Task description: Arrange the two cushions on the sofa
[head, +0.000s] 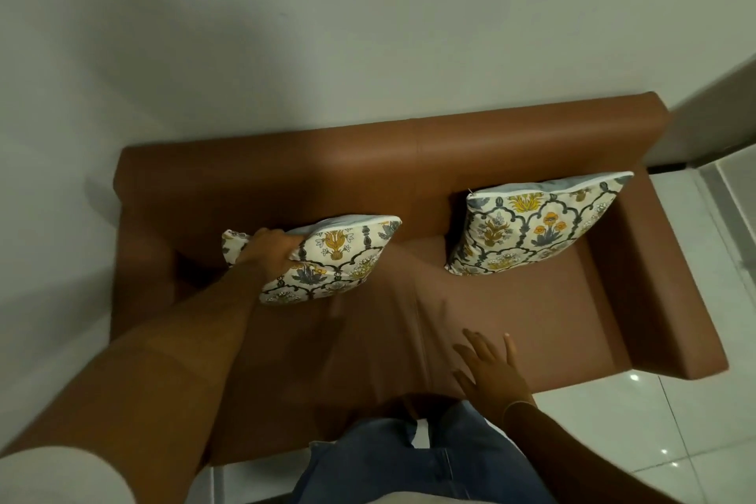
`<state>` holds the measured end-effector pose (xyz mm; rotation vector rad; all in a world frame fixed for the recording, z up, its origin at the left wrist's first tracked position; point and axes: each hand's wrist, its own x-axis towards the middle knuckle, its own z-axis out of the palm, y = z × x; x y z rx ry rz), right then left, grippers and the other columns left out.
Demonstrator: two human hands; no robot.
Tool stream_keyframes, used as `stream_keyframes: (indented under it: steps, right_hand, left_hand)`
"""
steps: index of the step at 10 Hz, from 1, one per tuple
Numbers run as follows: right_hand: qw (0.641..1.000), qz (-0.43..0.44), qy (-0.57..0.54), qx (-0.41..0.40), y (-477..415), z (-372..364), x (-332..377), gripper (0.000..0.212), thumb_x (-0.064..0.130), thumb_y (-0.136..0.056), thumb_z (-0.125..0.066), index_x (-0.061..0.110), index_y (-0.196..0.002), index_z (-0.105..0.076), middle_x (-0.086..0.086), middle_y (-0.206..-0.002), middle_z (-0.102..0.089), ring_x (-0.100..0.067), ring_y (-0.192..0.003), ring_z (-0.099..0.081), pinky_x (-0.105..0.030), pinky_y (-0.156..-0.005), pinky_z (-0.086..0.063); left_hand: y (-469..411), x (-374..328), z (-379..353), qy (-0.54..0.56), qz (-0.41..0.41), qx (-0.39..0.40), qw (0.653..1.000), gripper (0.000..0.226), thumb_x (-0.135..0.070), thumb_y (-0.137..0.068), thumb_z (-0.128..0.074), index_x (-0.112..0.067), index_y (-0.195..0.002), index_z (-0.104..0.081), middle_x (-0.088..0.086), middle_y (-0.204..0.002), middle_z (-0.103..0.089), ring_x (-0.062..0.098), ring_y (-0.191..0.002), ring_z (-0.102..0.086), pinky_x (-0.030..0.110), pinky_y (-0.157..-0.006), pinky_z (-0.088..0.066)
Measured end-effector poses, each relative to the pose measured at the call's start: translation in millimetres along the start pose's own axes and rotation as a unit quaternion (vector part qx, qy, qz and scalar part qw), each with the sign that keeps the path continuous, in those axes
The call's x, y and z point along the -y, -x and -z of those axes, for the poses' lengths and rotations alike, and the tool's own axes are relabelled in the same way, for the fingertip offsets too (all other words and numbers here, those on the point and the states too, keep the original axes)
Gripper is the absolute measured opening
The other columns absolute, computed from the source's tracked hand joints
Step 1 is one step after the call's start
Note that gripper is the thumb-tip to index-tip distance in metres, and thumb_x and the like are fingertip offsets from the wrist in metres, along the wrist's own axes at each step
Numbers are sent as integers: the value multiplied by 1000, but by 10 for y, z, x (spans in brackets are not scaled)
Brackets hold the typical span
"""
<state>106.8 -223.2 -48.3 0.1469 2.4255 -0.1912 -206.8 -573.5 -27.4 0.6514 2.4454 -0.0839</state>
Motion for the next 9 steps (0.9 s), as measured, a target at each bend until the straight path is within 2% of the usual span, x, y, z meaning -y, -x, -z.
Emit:
stream_keyframes:
  steps: [1,2,3,4,5,6,7,8,9]
  right_hand:
    - [1000,13,8,4,65,-50,21,55,53,-105,-36,32,-155,-34,2,-172,-17,-20,-159,-15,-53,-117,29]
    - [999,29,15,-2,64,-34,73,54,49,-106,-38,29,-155,-36,0,-172,-18,-21,-159,-16,-49,-109,38]
    - [999,36,17,-8,24,14,129,53,48,-106,-36,27,-155,-36,-1,-172,-17,-22,-159,-15,-50,-108,37]
    - [999,39,23,-2,-5,79,162,53,47,-107,-35,28,-156,-35,-1,-172,-14,-22,-159,-15,-56,-113,31]
    - [999,45,10,-21,7,142,182,50,45,-106,-41,26,-153,-43,-3,-171,-23,-24,-157,-23,-54,-113,30]
    - [999,36,22,-13,-1,155,150,54,48,-107,-35,29,-157,-34,0,-172,-15,-20,-159,-15,-57,-116,25]
    - [999,23,29,-17,0,191,92,56,51,-107,-32,30,-158,-29,3,-172,-14,-18,-159,-14,-60,-122,17]
    - [999,12,25,-24,-25,253,25,54,51,-107,-33,31,-157,-32,2,-172,-16,-17,-159,-15,-63,-124,10]
    - [999,2,17,-50,-85,297,-22,54,50,-107,-35,28,-156,-35,0,-171,-19,-17,-159,-16,-64,-124,8]
  left_hand:
    - [-17,50,-35,15,18,11,1000,49,-48,-101,-66,-20,-142,-63,12,-125,-71,31,-122,-64,43,-114,-43]
    - [-33,18,-86,-24,32,-5,999,60,-58,-99,-64,-28,-149,-55,6,-135,-70,28,-133,-57,48,-124,-31]
    - [-38,-101,-102,-59,96,-11,994,81,-59,-100,-62,-33,-167,-26,2,-157,-53,30,-148,-44,61,-131,-19]
    - [-9,-241,-117,-22,206,-53,977,100,-48,-97,-70,-28,-171,-4,10,-170,-28,34,-160,-26,73,-128,-15]
    - [66,-401,-125,85,304,-77,946,110,-44,-94,-74,-25,-170,3,12,-178,0,35,-167,-1,79,-126,-8]
    - [186,-587,-177,192,363,-107,905,99,-41,-101,-66,-22,-171,1,14,-179,10,37,-167,7,83,-123,-8]
    - [338,-768,-205,228,367,-129,893,91,-38,-105,-60,-19,-171,0,13,-179,8,39,-167,5,82,-123,-8]
    - [525,-1010,-257,196,335,-143,910,88,-41,-106,-55,-19,-171,1,12,-180,4,36,-167,-1,77,-127,-10]
    - [657,-1370,-402,128,251,-149,948,87,-45,-107,-51,-18,-171,3,11,-180,4,32,-168,-3,70,-131,-10]
